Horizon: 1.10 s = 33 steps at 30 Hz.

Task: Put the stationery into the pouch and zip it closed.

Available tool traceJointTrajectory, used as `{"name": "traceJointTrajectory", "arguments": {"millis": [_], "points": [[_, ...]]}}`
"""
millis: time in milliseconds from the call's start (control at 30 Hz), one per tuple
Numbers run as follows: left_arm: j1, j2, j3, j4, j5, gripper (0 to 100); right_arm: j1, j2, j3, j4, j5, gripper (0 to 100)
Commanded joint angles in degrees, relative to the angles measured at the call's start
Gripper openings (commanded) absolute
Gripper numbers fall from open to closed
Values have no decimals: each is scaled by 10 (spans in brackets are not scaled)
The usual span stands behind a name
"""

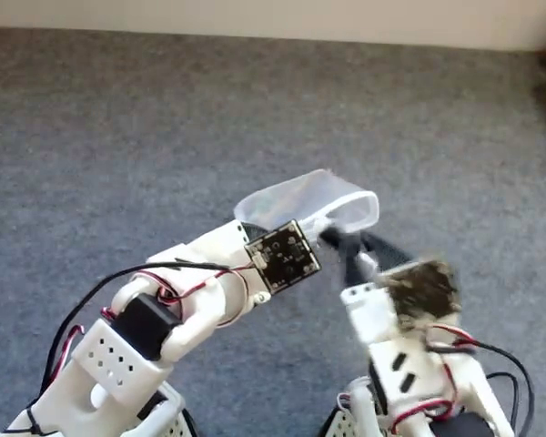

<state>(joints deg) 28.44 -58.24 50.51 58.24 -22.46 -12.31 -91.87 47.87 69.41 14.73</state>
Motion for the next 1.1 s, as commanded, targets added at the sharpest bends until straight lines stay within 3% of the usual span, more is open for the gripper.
{"name": "traceJointTrajectory", "arguments": {"millis": [0, 267, 433, 600, 833, 1067], "points": [[-29, -5, -10, 11, 9, 5, 39, 2, 29, -59, 6, 5], [-29, -5, -1, 8, 9, 5, 51, 0, 44, -74, 6, 5], [-29, -5, -1, 6, 9, 5, 36, -3, 20, 3, 4, 47], [-29, -5, -1, 6, 9, 5, -51, -3, -13, 77, 3, 172], [-39, -5, -1, 6, 9, 5, -144, -2, -13, 109, -48, 177], [-40, -5, 0, 6, 9, 5, -231, 1, 58, 54, -50, 178]]}}
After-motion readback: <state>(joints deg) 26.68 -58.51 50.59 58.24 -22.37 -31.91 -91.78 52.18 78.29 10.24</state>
